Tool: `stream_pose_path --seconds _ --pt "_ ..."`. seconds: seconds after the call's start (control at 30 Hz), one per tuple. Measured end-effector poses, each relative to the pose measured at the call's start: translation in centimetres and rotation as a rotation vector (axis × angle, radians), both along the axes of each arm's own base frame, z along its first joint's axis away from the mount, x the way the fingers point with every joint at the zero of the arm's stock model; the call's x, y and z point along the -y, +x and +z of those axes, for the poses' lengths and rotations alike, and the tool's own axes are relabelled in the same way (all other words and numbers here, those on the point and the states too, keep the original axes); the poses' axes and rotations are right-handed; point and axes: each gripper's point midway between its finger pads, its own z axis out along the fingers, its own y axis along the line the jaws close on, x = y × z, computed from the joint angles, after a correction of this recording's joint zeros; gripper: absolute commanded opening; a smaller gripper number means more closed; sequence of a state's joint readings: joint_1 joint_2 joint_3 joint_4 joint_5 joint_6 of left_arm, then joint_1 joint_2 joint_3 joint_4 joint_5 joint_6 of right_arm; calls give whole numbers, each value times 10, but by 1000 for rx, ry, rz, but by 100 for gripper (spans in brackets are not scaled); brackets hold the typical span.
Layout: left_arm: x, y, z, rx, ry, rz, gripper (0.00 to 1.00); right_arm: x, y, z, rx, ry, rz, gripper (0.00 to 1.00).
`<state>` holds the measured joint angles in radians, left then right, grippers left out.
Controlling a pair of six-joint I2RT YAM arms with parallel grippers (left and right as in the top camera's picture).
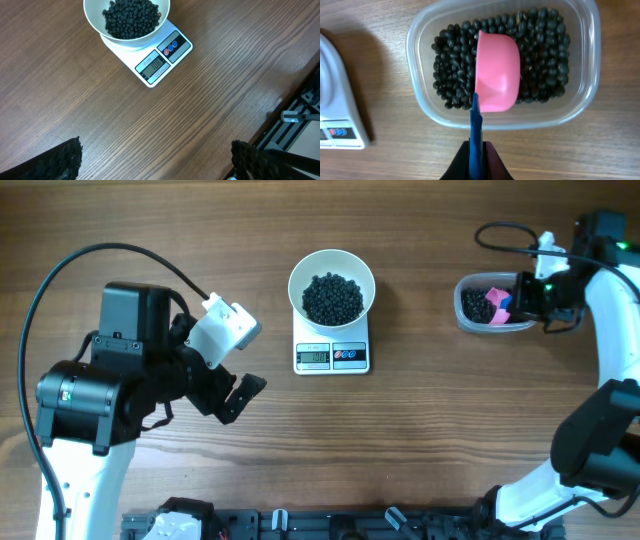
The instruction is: Scoop item into bowl and weigh 150g on scale
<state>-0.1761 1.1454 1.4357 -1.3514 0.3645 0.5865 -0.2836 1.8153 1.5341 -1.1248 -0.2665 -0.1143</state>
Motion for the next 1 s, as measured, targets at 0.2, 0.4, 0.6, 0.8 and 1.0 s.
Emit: stream_pose_path --seconds 0.2,0.4,0.6,0.8,1.0 --pt "0 0 0 0 0 0 100 -9 -10 1 -29 60 22 4" --pt "0 0 0 0 0 0 100 -15 -7 2 -17 82 32 4" --pt "0 0 0 0 0 0 100 -19 -3 -1 -8 107 37 4" --pt "0 0 0 0 0 0 100 -19 -1 -2 1 116 32 4" --pt "0 0 0 0 0 0 100 -7 -3 -4 1 148 -17 4"
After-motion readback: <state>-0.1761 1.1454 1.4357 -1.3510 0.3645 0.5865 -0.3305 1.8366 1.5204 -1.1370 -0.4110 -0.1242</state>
